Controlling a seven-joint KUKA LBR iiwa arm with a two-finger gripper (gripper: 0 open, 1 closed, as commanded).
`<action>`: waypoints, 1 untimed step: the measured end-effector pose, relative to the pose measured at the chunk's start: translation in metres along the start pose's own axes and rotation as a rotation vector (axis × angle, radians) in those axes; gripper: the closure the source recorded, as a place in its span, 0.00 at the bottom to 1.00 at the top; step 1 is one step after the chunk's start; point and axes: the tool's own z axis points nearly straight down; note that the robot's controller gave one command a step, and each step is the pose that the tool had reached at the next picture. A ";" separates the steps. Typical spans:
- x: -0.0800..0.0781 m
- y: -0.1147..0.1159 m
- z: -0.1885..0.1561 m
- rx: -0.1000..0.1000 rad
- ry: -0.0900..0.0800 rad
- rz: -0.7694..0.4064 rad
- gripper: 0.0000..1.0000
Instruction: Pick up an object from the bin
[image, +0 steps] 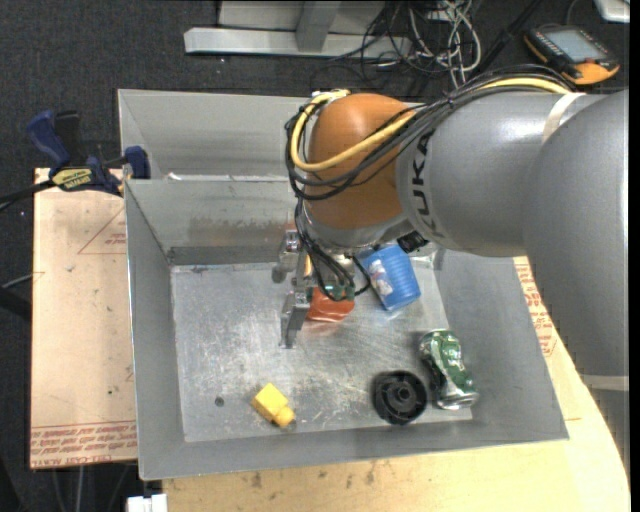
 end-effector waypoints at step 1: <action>-0.002 0.000 -0.004 -0.001 -0.007 0.002 0.00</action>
Offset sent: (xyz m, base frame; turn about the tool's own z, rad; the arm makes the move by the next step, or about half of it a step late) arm -0.0292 -0.1071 -0.0732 -0.1403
